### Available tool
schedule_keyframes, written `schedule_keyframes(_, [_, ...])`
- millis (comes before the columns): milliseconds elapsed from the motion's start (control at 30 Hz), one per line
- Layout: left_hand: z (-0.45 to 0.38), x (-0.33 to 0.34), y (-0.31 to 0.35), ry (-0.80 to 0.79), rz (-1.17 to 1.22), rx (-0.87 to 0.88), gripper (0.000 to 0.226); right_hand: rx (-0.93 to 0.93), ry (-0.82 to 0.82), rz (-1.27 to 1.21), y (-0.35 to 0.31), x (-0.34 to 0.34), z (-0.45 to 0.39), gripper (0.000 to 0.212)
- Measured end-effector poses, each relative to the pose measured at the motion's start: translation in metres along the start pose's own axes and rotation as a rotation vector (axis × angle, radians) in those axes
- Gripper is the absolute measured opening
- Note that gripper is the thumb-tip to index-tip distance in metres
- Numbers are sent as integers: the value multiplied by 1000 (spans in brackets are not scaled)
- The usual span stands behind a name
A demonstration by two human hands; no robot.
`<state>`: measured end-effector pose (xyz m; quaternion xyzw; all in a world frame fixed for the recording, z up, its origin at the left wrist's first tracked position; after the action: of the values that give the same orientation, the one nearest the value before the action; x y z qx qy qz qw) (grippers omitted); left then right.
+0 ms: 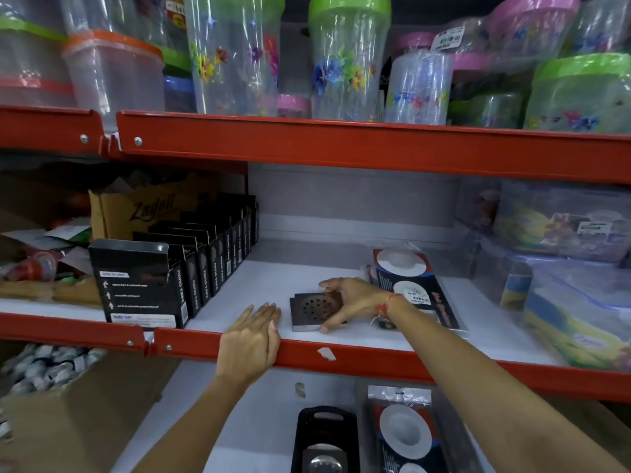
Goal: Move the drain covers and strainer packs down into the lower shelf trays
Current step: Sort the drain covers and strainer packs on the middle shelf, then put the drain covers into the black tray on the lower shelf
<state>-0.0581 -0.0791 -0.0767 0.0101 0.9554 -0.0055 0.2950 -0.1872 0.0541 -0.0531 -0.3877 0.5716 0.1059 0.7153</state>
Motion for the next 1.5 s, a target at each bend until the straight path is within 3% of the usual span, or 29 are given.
schedule_keyframes(233, [0, -9, 1, -10, 7, -49, 45, -58, 228, -55, -20, -24, 67, 100])
schedule_keyframes(433, [7, -4, 1, -117, 1, -55, 48, -129, 252, -76, -40, 8, 137, 101])
schedule_keyframes(567, [8, -6, 1, -134, 6, -60, 47, -183, 199, -142, -42, 42, 159, 97])
schedule_keyframes(767, [12, -14, 6, -24, 33, -43, 42, -152, 54, -32, -18, 109, 154, 101])
schedule_keyframes(1067, [13, -13, 8, 217, 47, 76, 45, 51, -120, 120, 68, 207, 88, 104])
schedule_keyframes(1500, [15, -10, 10, 324, -36, 165, 52, 117, -387, 329, 114, 295, 37, 97])
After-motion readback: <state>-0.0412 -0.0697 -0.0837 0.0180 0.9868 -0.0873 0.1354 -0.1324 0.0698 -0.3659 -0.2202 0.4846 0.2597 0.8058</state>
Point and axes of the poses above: each hand's wrist, its own z-axis away from the middle knuckle, its own x-axis out of the palm, y = z × x, the point moved 9 cm from there along -z, towards the middle knuckle, and after that the axes turned 3 degrees about y, right-handed, at the moved point
